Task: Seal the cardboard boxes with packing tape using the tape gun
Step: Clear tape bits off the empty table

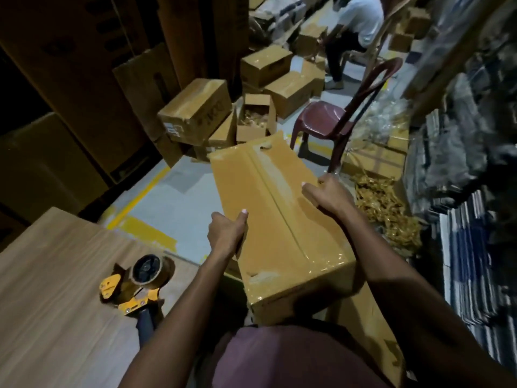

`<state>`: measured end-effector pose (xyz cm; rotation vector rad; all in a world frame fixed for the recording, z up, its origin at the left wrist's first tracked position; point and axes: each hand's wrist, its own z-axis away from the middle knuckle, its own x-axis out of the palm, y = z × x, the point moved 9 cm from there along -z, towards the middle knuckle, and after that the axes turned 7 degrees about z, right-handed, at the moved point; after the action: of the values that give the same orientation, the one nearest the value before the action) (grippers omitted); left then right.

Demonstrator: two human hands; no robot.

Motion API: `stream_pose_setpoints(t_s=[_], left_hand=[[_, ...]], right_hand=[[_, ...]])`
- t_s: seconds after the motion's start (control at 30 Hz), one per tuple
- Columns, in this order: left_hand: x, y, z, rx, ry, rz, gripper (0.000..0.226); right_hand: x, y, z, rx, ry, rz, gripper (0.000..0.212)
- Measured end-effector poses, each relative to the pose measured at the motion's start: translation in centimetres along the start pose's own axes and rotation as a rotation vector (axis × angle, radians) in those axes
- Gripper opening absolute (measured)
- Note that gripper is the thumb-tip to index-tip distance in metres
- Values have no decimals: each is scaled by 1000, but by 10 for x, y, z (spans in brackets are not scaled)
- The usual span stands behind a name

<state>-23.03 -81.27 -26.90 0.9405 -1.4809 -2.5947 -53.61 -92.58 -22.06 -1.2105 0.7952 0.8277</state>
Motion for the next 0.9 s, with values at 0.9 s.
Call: stream_pose_setpoints(t_s=[0.9], left_hand=[[217,-197,-25,-814,-34,509,71]], right_hand=[[179,105,-114,106,-522,108,87]])
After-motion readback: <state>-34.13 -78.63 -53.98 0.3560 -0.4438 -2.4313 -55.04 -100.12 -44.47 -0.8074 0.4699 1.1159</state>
